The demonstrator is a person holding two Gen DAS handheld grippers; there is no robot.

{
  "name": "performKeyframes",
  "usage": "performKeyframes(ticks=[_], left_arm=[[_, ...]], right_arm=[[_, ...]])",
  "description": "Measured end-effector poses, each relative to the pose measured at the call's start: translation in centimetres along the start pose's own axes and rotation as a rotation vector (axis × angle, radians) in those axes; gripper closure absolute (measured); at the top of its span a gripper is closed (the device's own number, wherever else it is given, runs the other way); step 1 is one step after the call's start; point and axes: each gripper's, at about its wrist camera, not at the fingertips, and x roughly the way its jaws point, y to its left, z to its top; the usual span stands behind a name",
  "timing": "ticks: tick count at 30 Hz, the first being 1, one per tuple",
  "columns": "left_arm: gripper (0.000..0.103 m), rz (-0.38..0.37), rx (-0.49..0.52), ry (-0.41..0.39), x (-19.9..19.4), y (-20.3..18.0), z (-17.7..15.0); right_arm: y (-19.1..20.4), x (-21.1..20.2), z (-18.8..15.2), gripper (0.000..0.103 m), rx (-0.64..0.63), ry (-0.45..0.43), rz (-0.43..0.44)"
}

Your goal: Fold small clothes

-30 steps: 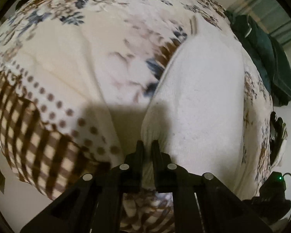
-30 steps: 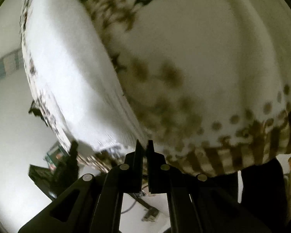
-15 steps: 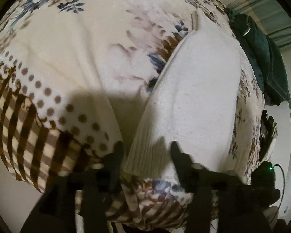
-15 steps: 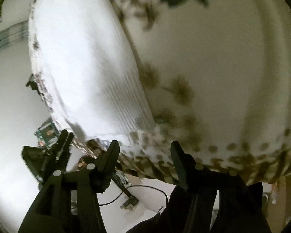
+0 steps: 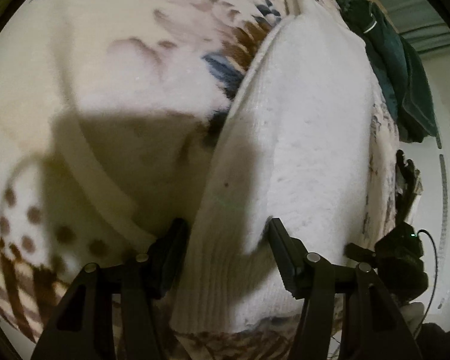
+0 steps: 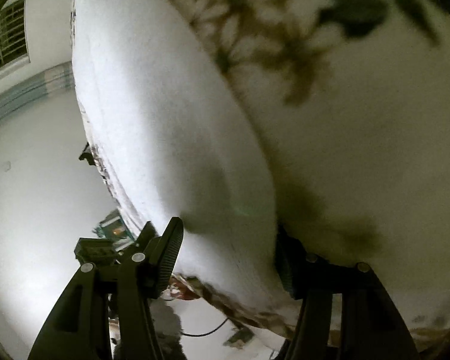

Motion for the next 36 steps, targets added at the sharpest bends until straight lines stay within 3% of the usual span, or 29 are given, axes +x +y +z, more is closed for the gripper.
performKeyframes(ticks=[2, 3, 5, 6, 11, 14, 17, 21, 25, 28, 30, 32, 33, 35, 36], left_arm=[[0.052, -0.019, 0.016, 0.007, -0.1, -0.3, 0.2], [0.053, -0.014, 0.026, 0.01, -0.1, -0.4, 0.2], [0.086, -0.006, 0.056, 0.024, -0.2, -0.9, 0.1], [0.092, -0.014, 0.061, 0.033, -0.1, -1.0, 0.1], [0.093, -0.028, 0.044, 0.042, -1.8, -2.3, 0.3], [0.094, -0.097, -0.026, 0.028, -3.8, -2.8, 1.2], [0.094, -0.167, -0.027, -0.012, -6.1, -4.6, 3.5], [0.094, -0.226, 0.03, -0.094, -7.5, -8.3, 9.8], [0.093, -0.228, 0.087, -0.196, -6.7, -11.7, 18.8], [0.092, -0.25, 0.096, -0.214, -5.2, -12.7, 24.8], [0.09, -0.249, 0.09, -0.205, -3.6, -13.8, 28.9], [0.077, -0.24, 0.054, -0.19, -2.1, -13.9, 32.6], [0.074, -0.235, 0.04, -0.189, -1.8, -13.8, 33.5], [0.063, -0.25, 0.006, -0.212, -1.8, -13.2, 35.0], [0.057, -0.263, -0.007, -0.231, -2.1, -12.6, 35.2]], right_arm=[[0.1, 0.0, -0.1, 0.048, 0.005, 0.002, 0.001], [0.2, 0.2, -0.2, 0.061, 0.005, 0.004, -0.001], [0.0, -0.2, -0.1, 0.084, 0.019, 0.006, 0.007], [-1.0, -0.6, 0.7, 0.085, 0.022, 0.002, 0.012], [-0.5, -2.9, 0.6, 0.088, 0.036, -0.024, 0.041], [1.5, -5.0, 0.5, 0.088, 0.026, -0.032, 0.096], [5.2, -7.8, 1.7, 0.088, -0.01, -0.055, 0.153], [10.7, -10.5, 6.3, 0.088, -0.063, -0.108, 0.217], [17.0, -11.7, 14.6, 0.088, -0.133, -0.206, 0.208], [22.2, -11.5, 21.5, 0.088, -0.189, -0.258, 0.179], [24.9, -11.6, 26.0, 0.085, -0.21, -0.27, 0.151], [27.3, -11.3, 29.7, 0.078, -0.212, -0.274, 0.117], [28.1, -11.3, 31.2, 0.061, -0.211, -0.274, 0.114], [28.9, -12.3, 32.5, 0.044, -0.205, -0.327, 0.146], [28.7, -13.3, 32.4, 0.042, -0.206, -0.35, 0.165]])
